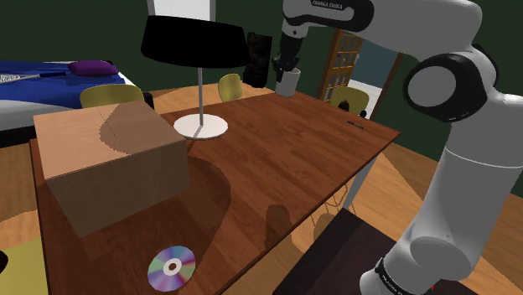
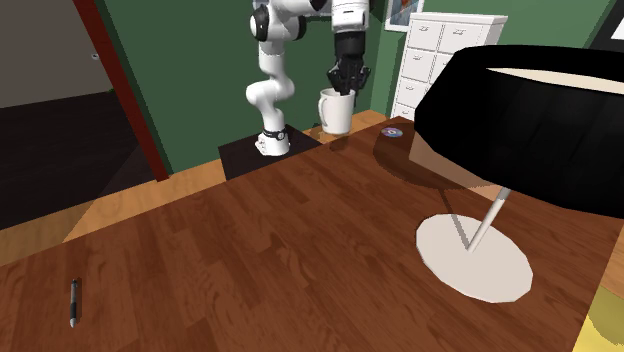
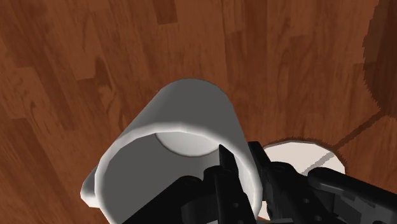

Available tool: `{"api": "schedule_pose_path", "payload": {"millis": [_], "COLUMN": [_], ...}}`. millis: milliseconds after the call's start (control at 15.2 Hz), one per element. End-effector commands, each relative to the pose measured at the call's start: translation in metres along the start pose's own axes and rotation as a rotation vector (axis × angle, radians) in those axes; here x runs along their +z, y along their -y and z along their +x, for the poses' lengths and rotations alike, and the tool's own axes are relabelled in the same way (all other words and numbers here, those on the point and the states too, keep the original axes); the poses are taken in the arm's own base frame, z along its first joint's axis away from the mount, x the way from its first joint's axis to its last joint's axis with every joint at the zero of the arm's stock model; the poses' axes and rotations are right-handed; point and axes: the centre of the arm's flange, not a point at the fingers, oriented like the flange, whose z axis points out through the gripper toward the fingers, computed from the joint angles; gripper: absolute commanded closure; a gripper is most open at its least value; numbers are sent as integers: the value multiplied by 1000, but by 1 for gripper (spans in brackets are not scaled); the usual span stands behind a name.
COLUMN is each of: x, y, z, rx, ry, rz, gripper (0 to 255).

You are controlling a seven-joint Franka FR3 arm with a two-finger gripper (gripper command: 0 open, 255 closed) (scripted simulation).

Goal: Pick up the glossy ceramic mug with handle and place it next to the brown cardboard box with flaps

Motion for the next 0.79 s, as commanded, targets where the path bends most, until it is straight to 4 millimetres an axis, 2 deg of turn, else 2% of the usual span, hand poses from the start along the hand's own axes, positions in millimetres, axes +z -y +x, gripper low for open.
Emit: {"api": "schedule_pose_path", "payload": {"millis": [0, 726], "x": [-4, -23], "y": [27, 165], "z": [-8, -51], "rx": [1, 1], "ry": [0, 0], "rz": [-1, -1], "gripper": [255, 255]}}
